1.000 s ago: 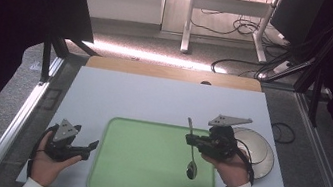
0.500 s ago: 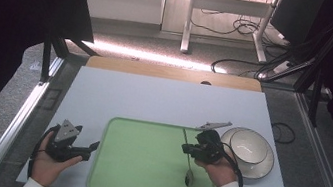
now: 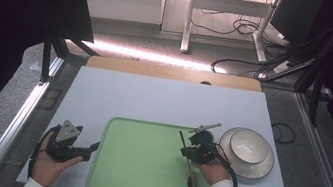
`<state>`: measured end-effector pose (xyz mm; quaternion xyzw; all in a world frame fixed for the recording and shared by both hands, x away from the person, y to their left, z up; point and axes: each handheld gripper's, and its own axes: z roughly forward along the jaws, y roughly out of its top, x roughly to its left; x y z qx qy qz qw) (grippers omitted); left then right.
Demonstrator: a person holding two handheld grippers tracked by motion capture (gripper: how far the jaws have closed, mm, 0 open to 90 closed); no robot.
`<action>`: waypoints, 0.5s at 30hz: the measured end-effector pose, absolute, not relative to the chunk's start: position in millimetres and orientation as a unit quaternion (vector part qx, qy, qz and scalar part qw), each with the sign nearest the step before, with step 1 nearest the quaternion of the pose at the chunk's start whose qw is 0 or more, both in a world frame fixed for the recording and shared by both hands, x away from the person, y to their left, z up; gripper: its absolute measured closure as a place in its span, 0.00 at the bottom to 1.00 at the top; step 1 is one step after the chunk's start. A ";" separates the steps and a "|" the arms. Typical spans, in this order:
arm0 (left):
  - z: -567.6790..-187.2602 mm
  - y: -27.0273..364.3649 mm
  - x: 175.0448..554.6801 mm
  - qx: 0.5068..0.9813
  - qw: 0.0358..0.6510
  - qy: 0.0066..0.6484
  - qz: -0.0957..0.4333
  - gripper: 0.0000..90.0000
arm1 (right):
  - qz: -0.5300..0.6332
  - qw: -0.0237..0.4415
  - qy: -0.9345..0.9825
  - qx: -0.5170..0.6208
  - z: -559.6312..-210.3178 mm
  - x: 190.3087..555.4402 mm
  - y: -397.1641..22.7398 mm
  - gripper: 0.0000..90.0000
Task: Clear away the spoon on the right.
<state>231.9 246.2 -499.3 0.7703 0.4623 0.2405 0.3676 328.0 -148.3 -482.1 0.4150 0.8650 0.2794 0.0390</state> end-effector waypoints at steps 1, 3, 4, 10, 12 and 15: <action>-499.6 246.2 232.0 0.771 0.368 0.462 0.240 0.21 | 0.276 0.040 0.866 0.415 -483.1 328.1 -147.5 0.94; -500.0 246.2 232.2 0.771 0.367 0.462 0.240 0.21 | 0.272 0.039 0.868 0.415 -484.8 328.2 -146.2 0.94; -500.0 246.2 232.2 0.771 0.367 0.462 0.239 0.21 | 0.270 0.040 0.868 0.415 -485.4 328.2 -145.8 0.93; -500.3 246.4 232.5 0.773 0.365 0.462 0.239 0.21 | 0.261 0.040 0.869 0.417 -487.2 328.8 -145.4 0.93; -500.5 246.3 232.6 0.772 0.365 0.462 0.238 0.21 | 0.260 0.041 0.870 0.418 -487.4 328.9 -145.4 0.93; -501.0 246.5 232.8 0.772 0.365 0.463 0.237 0.21 | 0.258 0.041 0.869 0.419 -487.8 329.1 -145.3 0.92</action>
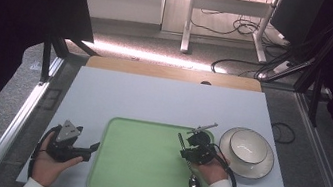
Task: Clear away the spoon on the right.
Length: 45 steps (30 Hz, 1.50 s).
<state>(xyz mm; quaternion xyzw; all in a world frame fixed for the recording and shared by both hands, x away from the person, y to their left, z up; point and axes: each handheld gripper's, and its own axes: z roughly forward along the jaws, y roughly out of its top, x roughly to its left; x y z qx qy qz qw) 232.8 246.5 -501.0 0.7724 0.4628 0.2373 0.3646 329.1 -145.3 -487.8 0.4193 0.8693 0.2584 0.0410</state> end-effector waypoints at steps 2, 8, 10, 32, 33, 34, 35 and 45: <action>-500.8 246.7 232.8 0.772 0.365 0.463 0.238 0.21 | 0.257 0.042 0.871 0.417 -488.1 329.2 -145.4 0.91; -500.8 247.3 232.9 0.772 0.363 0.464 0.238 0.21 | 0.255 0.045 0.871 0.417 -488.6 329.0 -145.1 0.89; -500.9 247.2 233.0 0.773 0.363 0.464 0.237 0.21 | 0.255 0.046 0.871 0.417 -488.6 329.5 -145.5 0.88; -499.1 249.2 232.0 0.768 0.366 0.466 0.242 0.21 | 0.344 0.075 0.861 0.367 -454.3 319.2 -160.2 0.41; -498.9 249.3 231.8 0.768 0.367 0.466 0.242 0.21 | 0.350 0.075 0.860 0.364 -453.4 318.7 -161.5 0.41; -498.7 249.4 231.7 0.768 0.367 0.466 0.243 0.21 | 0.355 0.078 0.859 0.361 -451.9 318.1 -163.7 0.41; -498.5 249.7 231.6 0.767 0.368 0.466 0.243 0.21 | 0.358 0.079 0.858 0.360 -451.1 317.7 -164.9 0.41; -495.1 251.9 228.9 0.761 0.374 0.468 0.248 0.21 | 0.413 0.099 0.831 0.361 -439.9 298.3 -202.8 0.41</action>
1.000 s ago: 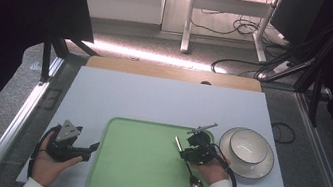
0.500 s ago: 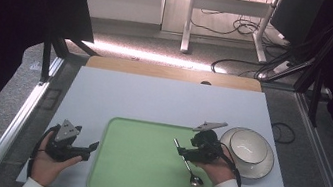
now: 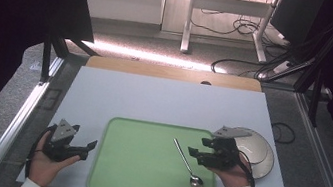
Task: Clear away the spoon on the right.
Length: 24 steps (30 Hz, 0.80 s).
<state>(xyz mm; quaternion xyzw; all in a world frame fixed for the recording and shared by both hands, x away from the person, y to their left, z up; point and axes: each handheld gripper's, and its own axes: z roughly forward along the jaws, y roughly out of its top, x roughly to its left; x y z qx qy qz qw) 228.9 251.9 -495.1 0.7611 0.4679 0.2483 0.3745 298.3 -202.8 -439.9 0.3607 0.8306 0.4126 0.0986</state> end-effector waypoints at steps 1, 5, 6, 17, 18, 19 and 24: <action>-495.1 251.7 228.9 0.761 0.374 0.468 0.248 0.21 | 0.417 0.098 0.827 0.363 -439.8 296.8 -206.4 0.41; -494.5 250.5 228.9 0.762 0.376 0.465 0.247 0.21 | 0.431 0.107 0.815 0.373 -441.0 287.4 -226.7 0.41; -494.2 250.2 228.9 0.763 0.376 0.465 0.246 0.21 | 0.433 0.112 0.812 0.376 -441.9 285.4 -231.8 0.41; -495.1 247.9 231.1 0.767 0.372 0.462 0.246 0.21 | 0.441 0.119 0.791 0.406 -448.9 281.7 -262.9 0.40; -495.3 247.4 231.2 0.765 0.373 0.463 0.246 0.21 | 0.440 0.119 0.792 0.405 -449.1 281.7 -262.6 0.40; -495.0 247.6 231.2 0.767 0.371 0.462 0.246 0.21 | 0.439 0.119 0.794 0.404 -449.1 281.8 -262.5 0.40; -494.3 247.3 231.1 0.766 0.372 0.461 0.247 0.21 | 0.438 0.122 0.795 0.402 -449.8 281.5 -260.6 0.39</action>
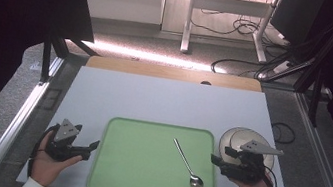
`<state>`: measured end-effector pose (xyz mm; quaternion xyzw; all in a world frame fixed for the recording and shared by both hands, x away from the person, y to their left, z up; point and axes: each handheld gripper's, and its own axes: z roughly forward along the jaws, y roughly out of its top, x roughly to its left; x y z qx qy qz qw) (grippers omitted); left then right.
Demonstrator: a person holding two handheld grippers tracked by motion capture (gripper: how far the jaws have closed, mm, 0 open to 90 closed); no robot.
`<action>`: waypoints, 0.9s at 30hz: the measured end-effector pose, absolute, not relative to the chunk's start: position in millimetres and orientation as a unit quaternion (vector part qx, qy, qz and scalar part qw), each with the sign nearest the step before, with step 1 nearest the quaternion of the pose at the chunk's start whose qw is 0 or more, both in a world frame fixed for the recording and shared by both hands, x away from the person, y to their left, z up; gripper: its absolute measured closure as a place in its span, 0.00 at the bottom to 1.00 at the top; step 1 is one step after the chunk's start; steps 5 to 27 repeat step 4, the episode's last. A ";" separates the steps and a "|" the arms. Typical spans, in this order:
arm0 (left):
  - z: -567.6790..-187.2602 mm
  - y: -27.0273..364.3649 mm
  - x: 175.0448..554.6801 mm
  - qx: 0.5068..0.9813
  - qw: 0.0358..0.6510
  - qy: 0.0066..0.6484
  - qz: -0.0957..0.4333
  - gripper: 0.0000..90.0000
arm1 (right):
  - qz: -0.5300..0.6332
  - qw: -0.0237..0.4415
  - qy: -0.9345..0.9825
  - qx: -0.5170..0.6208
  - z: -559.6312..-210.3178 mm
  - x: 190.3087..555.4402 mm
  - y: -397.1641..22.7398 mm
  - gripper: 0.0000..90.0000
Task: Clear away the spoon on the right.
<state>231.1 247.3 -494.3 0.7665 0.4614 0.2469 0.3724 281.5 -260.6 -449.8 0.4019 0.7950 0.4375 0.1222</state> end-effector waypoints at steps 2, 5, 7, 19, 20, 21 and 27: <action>-494.2 247.4 231.5 0.766 0.372 0.462 0.247 0.21 | 0.438 0.122 0.796 0.399 -448.8 281.3 -258.8 0.39; -493.9 247.3 231.9 0.766 0.373 0.462 0.247 0.21 | 0.440 0.126 0.796 0.395 -447.1 280.8 -256.2 0.38; -493.9 247.3 231.9 0.766 0.373 0.462 0.247 0.21 | 0.440 0.126 0.796 0.395 -447.1 280.8 -256.2 0.38; -493.9 247.3 231.9 0.766 0.373 0.462 0.247 0.21 | 0.440 0.126 0.796 0.395 -447.1 280.8 -256.2 0.38; -493.9 247.3 231.9 0.766 0.373 0.462 0.247 0.21 | 0.440 0.126 0.796 0.395 -447.1 280.8 -256.2 0.38; -493.9 247.3 231.9 0.766 0.373 0.462 0.247 0.21 | 0.440 0.126 0.796 0.395 -447.1 280.8 -256.2 0.38; -493.9 247.3 231.9 0.766 0.373 0.462 0.247 0.21 | 0.440 0.126 0.796 0.395 -447.1 280.8 -256.2 0.38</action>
